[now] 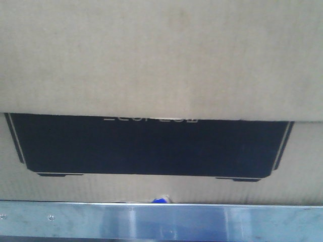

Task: Grab box from left shelf to table start
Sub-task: 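Close both grippers on the box side walls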

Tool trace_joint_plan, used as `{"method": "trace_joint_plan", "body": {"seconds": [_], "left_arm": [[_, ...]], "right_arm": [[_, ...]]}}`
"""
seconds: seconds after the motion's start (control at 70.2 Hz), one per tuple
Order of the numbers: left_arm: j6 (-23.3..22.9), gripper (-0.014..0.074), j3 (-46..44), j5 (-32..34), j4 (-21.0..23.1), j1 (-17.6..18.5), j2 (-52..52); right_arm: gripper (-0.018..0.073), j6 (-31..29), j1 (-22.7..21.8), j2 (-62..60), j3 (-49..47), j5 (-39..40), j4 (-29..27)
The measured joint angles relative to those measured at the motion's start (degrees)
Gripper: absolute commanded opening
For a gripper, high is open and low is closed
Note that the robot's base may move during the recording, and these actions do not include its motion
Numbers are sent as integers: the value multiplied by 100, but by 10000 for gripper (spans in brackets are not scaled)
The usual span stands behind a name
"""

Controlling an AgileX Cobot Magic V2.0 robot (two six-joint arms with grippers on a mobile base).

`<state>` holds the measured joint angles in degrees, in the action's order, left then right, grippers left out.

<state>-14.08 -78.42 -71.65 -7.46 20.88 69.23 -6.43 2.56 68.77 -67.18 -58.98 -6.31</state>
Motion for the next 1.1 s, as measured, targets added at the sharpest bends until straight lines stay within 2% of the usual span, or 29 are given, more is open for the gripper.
{"method": "trace_joint_plan", "body": {"seconds": [0.242,0.712,1.097], "left_arm": [[0,-93,316,101,199,0,-868],[16,-93,2486,952,504,0,-3806],[325,-93,2638,1233,624,0,-5042]], "right_arm": [[57,46,0,-987,150,-215,-49],[57,263,0,-3951,1720,-207,-514],[57,276,0,-5682,1772,0,-745]]}}
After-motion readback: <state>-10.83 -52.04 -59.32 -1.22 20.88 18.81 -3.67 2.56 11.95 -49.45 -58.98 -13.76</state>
